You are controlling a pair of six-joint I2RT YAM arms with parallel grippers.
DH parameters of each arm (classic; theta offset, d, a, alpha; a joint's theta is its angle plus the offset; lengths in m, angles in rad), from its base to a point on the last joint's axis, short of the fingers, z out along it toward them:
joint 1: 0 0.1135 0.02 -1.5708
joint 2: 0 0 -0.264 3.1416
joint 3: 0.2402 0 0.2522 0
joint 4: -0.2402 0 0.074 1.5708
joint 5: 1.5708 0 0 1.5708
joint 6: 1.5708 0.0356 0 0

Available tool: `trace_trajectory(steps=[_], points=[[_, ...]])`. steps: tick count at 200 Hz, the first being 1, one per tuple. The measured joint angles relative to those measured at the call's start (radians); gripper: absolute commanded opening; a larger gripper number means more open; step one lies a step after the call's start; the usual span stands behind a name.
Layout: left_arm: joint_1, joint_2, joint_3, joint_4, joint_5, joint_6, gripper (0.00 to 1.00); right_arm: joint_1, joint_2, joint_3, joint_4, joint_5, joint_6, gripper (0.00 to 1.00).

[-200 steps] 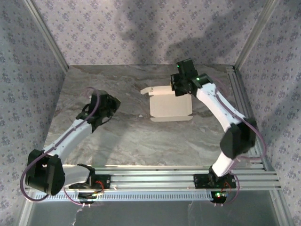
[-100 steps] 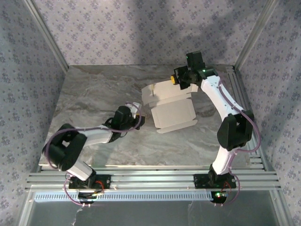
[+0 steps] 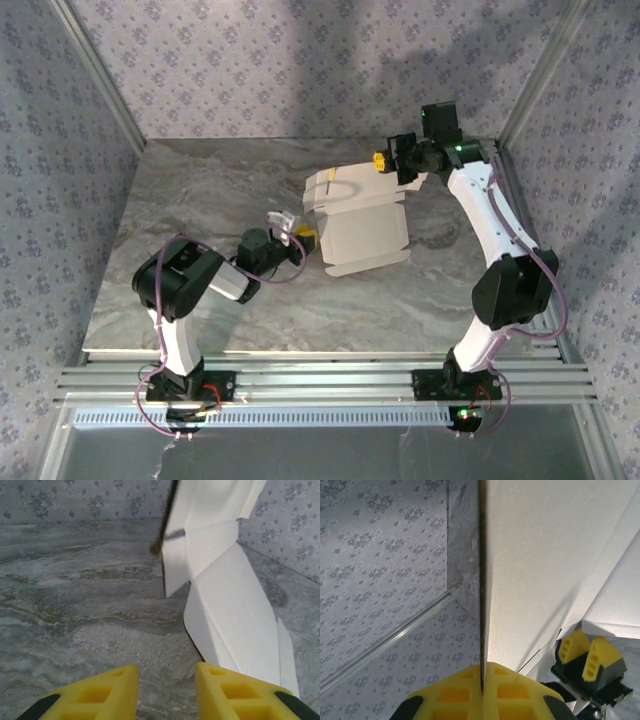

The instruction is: Fold the paper box

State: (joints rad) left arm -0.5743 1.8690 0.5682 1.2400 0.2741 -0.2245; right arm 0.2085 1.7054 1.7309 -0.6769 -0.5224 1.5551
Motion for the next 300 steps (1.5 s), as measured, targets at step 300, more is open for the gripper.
trace_trajectory(steps=[300], points=[[0.021, -0.209, 0.01, 0.12, 0.038, 0.086, 0.42, -0.124, -0.16, -0.079, 0.092, -0.22, 0.074, 0.0]])
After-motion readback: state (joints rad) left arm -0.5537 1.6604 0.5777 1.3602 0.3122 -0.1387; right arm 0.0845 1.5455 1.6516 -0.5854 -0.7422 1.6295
